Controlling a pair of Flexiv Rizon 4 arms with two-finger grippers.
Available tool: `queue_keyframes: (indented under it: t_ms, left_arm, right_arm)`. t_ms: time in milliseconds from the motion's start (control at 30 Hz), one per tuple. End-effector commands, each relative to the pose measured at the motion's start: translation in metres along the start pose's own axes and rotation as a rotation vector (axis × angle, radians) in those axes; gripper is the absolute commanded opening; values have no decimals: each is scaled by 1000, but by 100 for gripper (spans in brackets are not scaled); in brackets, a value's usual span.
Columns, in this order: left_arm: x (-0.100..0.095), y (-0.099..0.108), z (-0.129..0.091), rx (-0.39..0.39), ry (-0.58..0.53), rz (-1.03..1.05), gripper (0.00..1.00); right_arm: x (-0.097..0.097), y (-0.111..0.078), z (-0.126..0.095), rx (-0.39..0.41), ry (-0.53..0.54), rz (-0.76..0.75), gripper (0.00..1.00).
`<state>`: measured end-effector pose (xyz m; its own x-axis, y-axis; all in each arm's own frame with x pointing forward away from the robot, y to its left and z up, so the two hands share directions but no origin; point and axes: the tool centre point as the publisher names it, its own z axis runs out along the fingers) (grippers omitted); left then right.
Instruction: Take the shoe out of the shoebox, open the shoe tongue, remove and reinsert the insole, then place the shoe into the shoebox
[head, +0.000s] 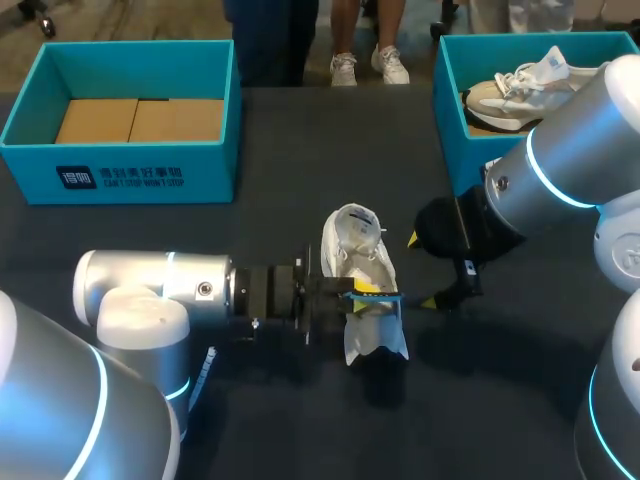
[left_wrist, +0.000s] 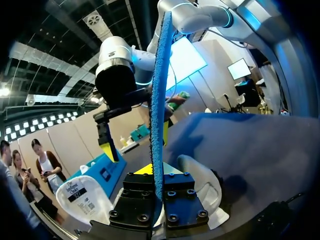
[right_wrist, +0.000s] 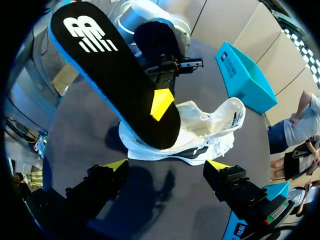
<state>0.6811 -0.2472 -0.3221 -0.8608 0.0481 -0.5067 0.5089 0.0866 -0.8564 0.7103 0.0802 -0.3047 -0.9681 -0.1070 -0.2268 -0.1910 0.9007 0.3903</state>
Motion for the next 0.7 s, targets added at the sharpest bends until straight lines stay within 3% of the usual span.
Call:
queue_keyframes:
  t_ms: [33, 700]
  left_arm:
    - [-2, 6, 4, -10, 6, 1, 0]
    - [-4, 34, 8, -61, 15, 5, 0]
  right_arm:
    - [1, 0, 0, -1, -2, -1, 100]
    - [1, 0, 0, -1, -2, -1, 100]
